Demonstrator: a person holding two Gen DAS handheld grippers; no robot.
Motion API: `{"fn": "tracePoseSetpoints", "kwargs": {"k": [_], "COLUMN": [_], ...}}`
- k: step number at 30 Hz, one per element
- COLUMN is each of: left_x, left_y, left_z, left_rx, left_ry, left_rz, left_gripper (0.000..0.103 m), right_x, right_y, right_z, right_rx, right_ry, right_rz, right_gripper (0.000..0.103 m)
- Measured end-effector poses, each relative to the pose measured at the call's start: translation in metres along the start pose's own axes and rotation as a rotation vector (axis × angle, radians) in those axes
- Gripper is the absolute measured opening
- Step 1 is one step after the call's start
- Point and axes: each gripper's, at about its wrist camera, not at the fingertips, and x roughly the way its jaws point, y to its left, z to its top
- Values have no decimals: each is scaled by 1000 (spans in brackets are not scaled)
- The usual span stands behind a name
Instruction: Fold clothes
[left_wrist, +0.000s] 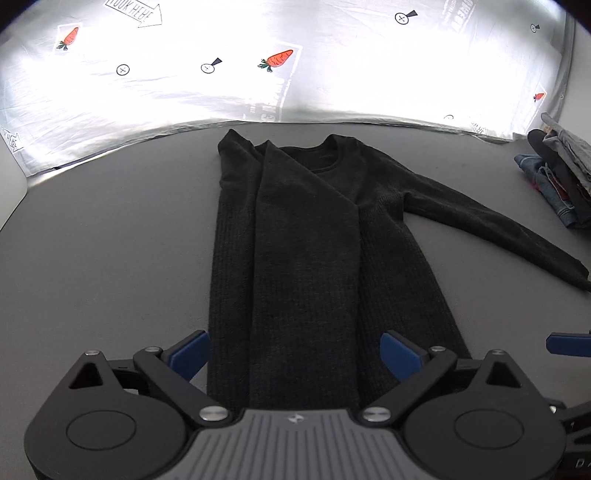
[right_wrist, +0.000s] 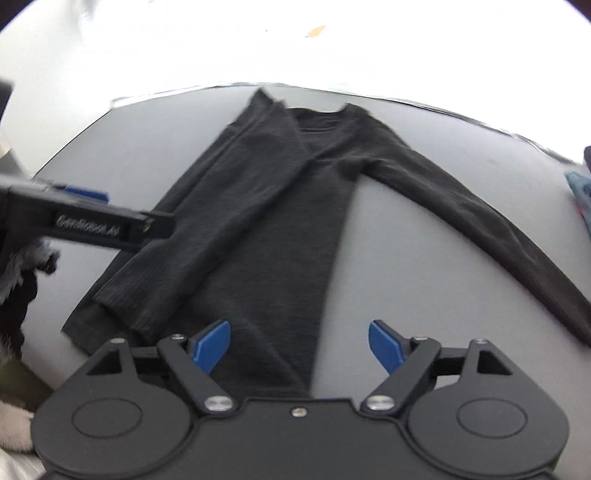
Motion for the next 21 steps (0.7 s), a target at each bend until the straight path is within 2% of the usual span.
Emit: {"fn": "tracePoseSetpoints", "kwargs": {"k": [3, 7, 11, 15, 18, 21], "left_x": [8, 14, 20, 27, 32, 37], "left_y": [-26, -58, -84, -105, -120, -132], "left_z": [9, 19, 29, 36, 37, 36], "left_rx": [27, 67, 91, 81, 70, 66], "left_ry": [7, 13, 8, 19, 37, 58], "left_rz": [-10, -39, -37, -16, -2, 13], "left_gripper": [99, 99, 100, 101, 101, 101], "right_x": [-3, -5, -3, -5, -8, -7], "right_y": [-48, -100, -149, -196, -232, -271], "right_z": [0, -5, -12, -16, -20, -22], "right_rx": [195, 370, 506, 542, 540, 530], "right_ry": [-37, -90, -104, -119, -133, -132], "right_rz": [-30, -75, -151, -241, -312, -343], "right_gripper": [85, 91, 92, 92, 83, 64]}}
